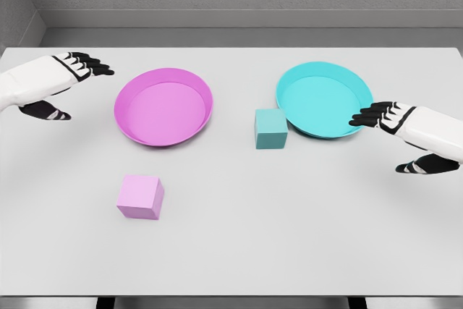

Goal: Place the blocks in the corresponding plates according to their colors

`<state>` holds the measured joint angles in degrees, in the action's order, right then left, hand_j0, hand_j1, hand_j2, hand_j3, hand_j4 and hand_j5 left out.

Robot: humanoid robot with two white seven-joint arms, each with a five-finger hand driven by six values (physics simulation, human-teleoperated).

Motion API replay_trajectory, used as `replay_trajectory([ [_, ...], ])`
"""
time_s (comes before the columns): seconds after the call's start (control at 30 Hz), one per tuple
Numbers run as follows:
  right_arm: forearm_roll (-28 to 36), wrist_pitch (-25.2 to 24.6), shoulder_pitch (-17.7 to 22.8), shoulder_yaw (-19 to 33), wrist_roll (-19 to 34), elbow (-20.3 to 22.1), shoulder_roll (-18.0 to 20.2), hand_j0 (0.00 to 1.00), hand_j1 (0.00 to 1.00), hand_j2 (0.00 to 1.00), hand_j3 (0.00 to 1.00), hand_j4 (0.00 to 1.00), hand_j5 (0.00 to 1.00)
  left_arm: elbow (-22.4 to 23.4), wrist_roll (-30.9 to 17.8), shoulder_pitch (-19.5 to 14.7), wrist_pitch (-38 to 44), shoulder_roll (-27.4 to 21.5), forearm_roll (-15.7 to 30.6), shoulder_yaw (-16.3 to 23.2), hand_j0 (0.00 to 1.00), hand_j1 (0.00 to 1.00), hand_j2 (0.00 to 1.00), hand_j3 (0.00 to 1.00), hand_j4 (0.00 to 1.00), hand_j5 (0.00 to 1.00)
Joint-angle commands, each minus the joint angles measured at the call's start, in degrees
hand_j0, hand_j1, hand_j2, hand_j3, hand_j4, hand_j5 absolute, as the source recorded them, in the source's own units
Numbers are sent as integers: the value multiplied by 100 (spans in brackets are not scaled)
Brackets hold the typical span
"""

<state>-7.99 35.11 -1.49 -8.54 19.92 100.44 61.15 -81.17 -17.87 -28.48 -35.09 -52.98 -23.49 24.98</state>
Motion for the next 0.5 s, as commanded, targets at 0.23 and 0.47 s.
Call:
replay_trajectory([
  [0.23, -27, -434, -1264, -771, 99, -16, -226, 100, 100, 100, 100, 100, 100, -478, -24, 386, 9, -450, -7, 77, 100, 100, 100, 100, 100, 100],
  [0.47, -835, -2130, -3190, -2564, 1508, -60, -1290, 100, 100, 100, 100, 100, 100, -1357, -515, 975, 9, -521, -24, 50, 100, 100, 100, 100, 100, 100],
])
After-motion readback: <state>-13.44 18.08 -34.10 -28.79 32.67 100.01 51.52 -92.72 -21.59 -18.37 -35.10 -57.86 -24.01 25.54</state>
